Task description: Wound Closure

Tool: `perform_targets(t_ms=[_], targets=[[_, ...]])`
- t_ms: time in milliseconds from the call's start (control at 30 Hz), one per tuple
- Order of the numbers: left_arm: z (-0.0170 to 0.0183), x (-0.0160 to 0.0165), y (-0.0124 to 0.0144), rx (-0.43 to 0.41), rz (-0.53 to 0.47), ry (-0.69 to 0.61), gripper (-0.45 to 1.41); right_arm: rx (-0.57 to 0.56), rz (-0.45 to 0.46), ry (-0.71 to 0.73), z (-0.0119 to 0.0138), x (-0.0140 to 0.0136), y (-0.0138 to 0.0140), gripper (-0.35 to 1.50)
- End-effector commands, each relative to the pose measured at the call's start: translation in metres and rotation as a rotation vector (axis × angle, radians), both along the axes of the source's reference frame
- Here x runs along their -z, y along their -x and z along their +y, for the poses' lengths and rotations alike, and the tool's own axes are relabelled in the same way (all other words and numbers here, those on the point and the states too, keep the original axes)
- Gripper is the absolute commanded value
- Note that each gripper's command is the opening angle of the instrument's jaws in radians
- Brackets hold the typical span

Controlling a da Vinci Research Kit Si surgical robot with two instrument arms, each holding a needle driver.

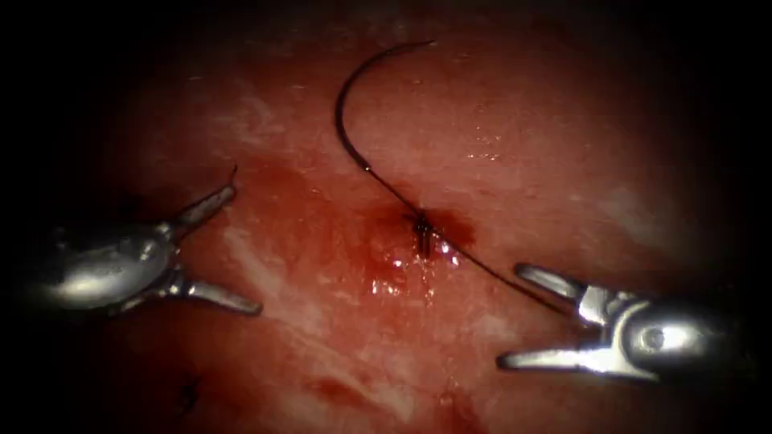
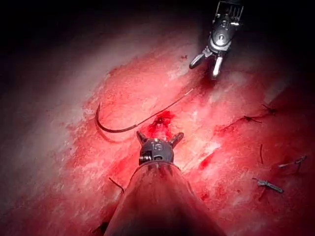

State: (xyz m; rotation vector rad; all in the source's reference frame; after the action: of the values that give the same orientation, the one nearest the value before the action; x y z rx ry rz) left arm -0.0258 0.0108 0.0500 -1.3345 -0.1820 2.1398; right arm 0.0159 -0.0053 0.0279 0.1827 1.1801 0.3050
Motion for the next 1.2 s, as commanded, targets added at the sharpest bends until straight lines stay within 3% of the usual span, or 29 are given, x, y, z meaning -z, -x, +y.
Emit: perform_targets(t_ms=[33,133,200,367,600,833,1200], targets=[[0.0000,-0.0007,0.0011,-0.010,-0.007,0.005,0.72,-0.001,0.003,-0.013,0.0013,-0.0009,0.0002,0.89],[0.0014,-0.0009,0.0028,-0.053,-0.051,0.020,0.59,0.039,-0.021,-0.040,0.0042,-0.0025,0.0013,0.88],[0.0029,-0.0018,0.0025,-0.103,-0.117,0.018,0.32,0.047,-0.023,-0.038,0.0048,-0.0041,0.0019,0.88],[0.0041,-0.0045,0.0005,-0.120,-0.129,0.035,0.31,0.067,-0.039,-0.028,0.0041,-0.0062,0.0022,0.88],[0.0042,-0.0053,0.0001,-0.115,-0.120,0.047,0.36,0.079,-0.036,0.033,0.0037,-0.0060,0.0024,0.88],[0.0042,-0.0059,0.0001,-0.107,-0.112,0.053,0.44,0.040,-0.060,0.067,0.0042,-0.0059,0.0045,0.86],[0.0042,-0.0063,0.0002,-0.106,-0.111,0.055,0.42,0.038,-0.061,0.077,0.0035,-0.0057,0.0042,0.86]])
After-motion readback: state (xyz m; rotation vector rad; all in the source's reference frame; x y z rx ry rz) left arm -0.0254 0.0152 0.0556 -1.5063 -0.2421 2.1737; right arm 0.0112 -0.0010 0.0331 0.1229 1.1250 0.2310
